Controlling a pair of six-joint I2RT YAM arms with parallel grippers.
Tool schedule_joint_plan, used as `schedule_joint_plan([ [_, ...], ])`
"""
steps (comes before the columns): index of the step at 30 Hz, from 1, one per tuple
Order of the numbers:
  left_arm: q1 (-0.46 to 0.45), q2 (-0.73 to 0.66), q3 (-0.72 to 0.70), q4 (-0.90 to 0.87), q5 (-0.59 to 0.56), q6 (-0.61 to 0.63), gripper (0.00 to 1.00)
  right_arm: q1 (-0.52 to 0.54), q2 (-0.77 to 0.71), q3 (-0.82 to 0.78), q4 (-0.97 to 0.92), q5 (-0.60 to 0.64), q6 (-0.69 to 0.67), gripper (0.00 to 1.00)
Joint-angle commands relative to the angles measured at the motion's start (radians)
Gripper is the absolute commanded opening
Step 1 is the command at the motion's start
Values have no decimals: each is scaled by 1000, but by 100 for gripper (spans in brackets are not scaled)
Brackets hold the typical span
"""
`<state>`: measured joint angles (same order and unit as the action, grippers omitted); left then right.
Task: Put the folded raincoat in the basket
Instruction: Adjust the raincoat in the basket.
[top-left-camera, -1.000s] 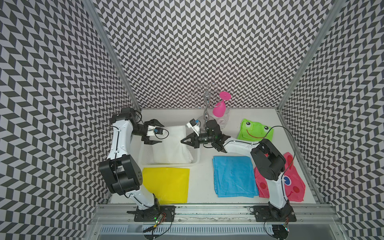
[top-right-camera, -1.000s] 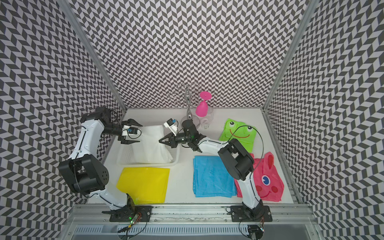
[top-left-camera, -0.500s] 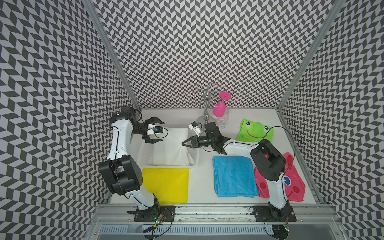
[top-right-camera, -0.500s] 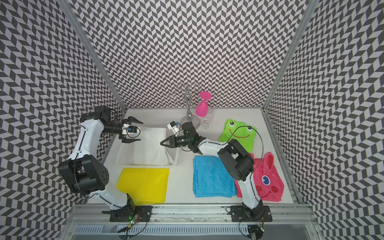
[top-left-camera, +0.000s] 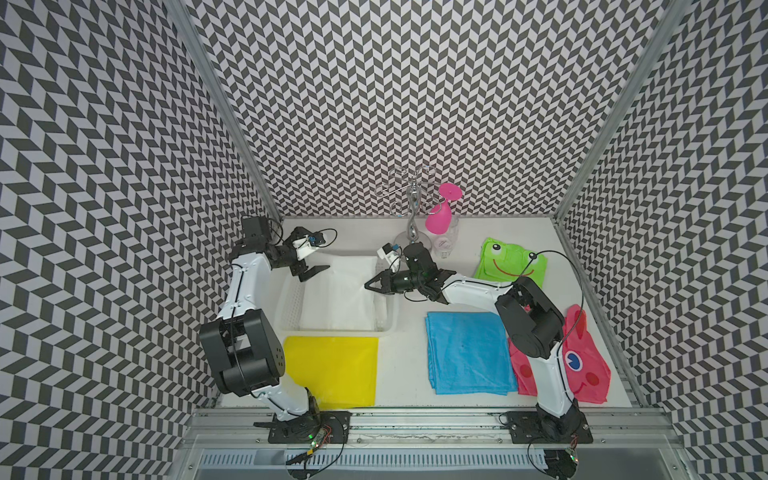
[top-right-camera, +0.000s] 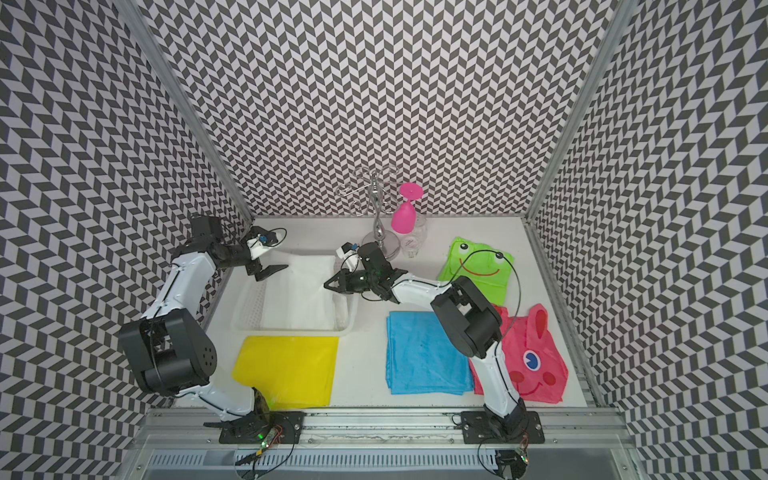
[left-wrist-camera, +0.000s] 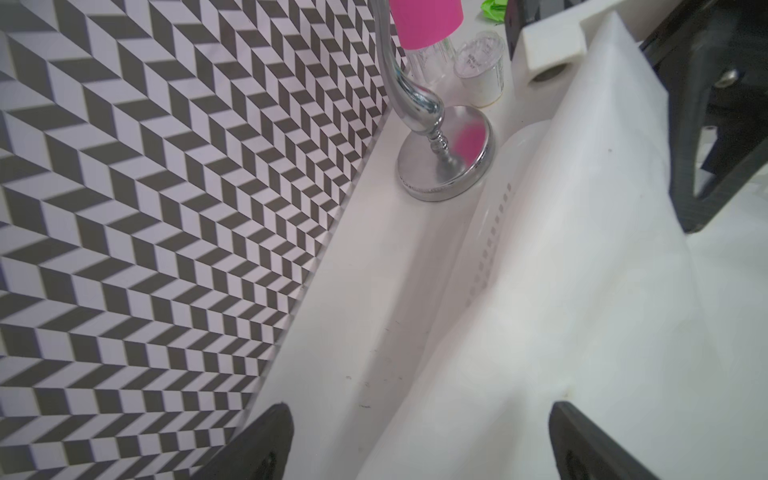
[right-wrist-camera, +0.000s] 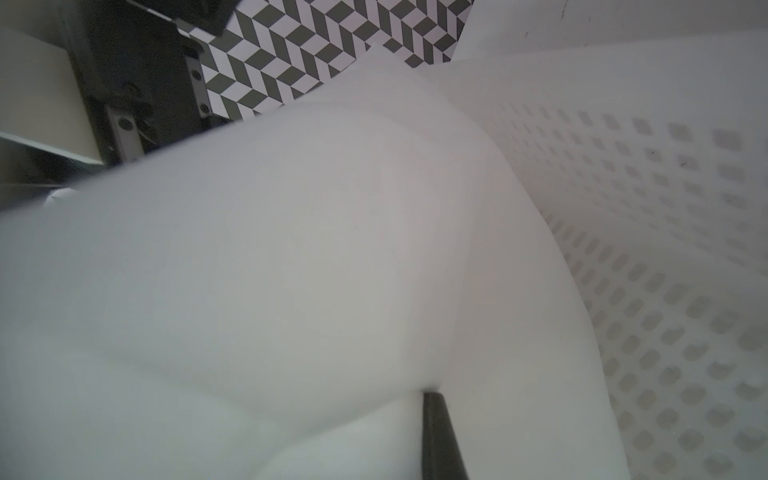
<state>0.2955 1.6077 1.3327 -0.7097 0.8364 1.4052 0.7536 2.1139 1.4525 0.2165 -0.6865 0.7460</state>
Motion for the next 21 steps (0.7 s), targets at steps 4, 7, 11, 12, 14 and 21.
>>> schedule_joint_plan([
  [4,10,-96,-76,54,68,-14,100,-21,-13,40,45,20,52,0],
  [7,13,-117,-97,17,103,77,100,-26,-33,37,110,3,143,0],
  [11,2,-122,-99,-36,135,166,100,-28,-60,45,170,2,220,0],
  [12,2,-122,-101,-33,143,163,100,-29,-66,48,172,12,229,0],
  [14,1,-123,-104,-28,153,158,100,-34,-73,53,176,33,238,0],
  [21,-47,-155,-179,-7,99,262,100,-58,-89,48,206,58,313,0],
])
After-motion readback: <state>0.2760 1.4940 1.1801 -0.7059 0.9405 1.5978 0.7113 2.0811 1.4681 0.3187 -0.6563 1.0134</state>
